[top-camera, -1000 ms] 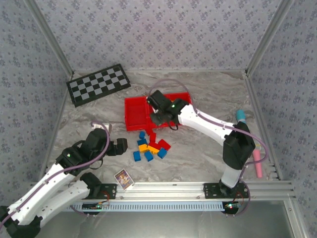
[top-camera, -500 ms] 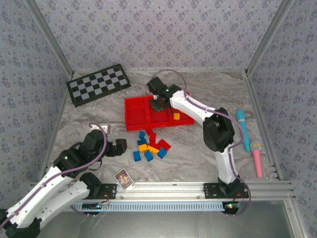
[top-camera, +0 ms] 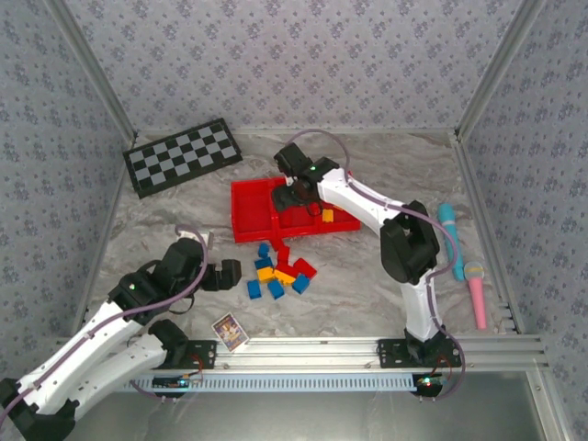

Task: Sort the legos into containers by color
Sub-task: Place the lego in the container, then pick up the lego from the center of the table.

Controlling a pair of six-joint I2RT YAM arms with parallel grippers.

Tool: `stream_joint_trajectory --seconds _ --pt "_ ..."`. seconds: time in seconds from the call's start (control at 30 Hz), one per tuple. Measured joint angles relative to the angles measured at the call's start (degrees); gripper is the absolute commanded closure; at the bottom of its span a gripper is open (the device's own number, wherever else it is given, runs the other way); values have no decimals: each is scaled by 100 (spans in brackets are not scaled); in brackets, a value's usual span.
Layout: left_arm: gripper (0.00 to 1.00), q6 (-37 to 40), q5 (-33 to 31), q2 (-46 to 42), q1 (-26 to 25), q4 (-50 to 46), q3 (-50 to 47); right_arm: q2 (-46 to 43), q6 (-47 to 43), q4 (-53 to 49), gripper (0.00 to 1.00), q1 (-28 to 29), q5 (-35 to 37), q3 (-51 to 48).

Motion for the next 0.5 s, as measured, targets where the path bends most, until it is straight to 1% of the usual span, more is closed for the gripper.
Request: stream_joint_trajectory --seconds 0.17,0.2,0.37,0.5 --pt "0 35 81 105 2 192 -42 -656 251 -13 4 11 -63 -501" --pt "0 42 101 133 2 227 -61 -813 334 -9 0 22 -90 -638" --pt "0 122 184 310 0 299 -90 -1386 953 20 0 96 -175 -1403" --pt "0 168 199 439 0 382 -96 -1576 1550 101 0 264 -260 -1996"
